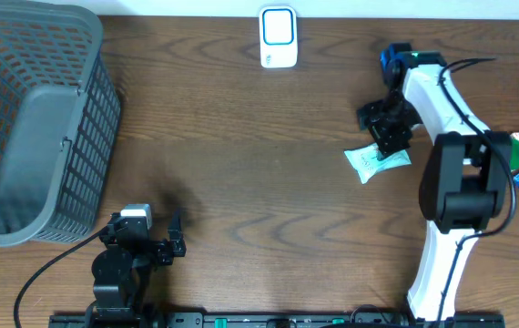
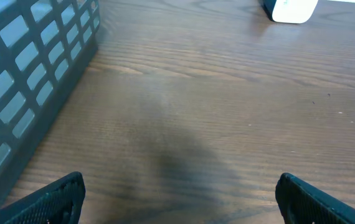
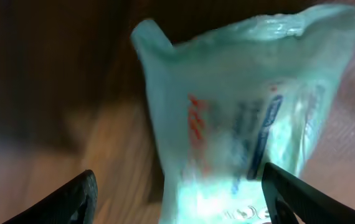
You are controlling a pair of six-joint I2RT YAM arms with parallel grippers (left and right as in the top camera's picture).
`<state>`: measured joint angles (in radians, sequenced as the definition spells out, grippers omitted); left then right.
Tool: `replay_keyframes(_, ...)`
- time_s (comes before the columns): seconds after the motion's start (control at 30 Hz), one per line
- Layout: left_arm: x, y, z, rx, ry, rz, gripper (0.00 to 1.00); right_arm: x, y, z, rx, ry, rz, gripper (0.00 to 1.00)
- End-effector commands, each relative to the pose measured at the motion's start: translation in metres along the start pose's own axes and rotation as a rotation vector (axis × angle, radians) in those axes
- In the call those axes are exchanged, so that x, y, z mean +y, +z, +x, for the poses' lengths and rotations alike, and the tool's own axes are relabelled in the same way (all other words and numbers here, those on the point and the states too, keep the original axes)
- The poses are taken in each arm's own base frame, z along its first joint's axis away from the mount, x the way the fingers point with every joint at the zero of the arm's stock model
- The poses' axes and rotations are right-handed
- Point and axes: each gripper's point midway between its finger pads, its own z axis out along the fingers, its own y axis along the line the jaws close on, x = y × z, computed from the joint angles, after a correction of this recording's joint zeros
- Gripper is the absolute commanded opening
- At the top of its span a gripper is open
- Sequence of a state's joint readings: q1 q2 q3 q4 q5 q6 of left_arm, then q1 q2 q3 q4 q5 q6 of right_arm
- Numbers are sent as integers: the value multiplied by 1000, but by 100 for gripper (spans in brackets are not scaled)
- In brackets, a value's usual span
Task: Scan the item barcode
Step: 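Reach the right gripper to the light-green wipes pack and grasp it, then lift the wipes pack toward the scanner with right gripper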
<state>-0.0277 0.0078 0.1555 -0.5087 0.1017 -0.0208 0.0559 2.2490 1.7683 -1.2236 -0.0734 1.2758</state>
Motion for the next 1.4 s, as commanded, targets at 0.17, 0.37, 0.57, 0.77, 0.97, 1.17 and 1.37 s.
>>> replay_keyframes(0.17, 3, 3, 6, 12, 14, -13, 98, -15, 48, -12, -28, 36, 146, 61)
replay_keyframes(0.37, 3, 3, 6, 12, 14, -13, 98, -12, 48, -7, 6, -49, 131, 20)
replay_keyframes(0.57, 3, 3, 6, 12, 14, -13, 98, -1, 27, 8, 82, -245, 39, 6)
replay_keyframes(0.77, 3, 3, 6, 12, 14, -12, 98, 22, -30, 46, 197, -667, -238, 6)
replay_keyframes(0.97, 3, 3, 6, 12, 14, -13, 98, 37, -115, 118, 297, -1354, -794, 1)
replay_keyframes(1.17, 3, 3, 6, 12, 14, -12, 98, 35, -114, 127, 202, -1579, -807, 1)
replay_keyframes(1.37, 3, 3, 6, 12, 14, -13, 98, 38, -162, 169, 147, -1916, -1307, 1)
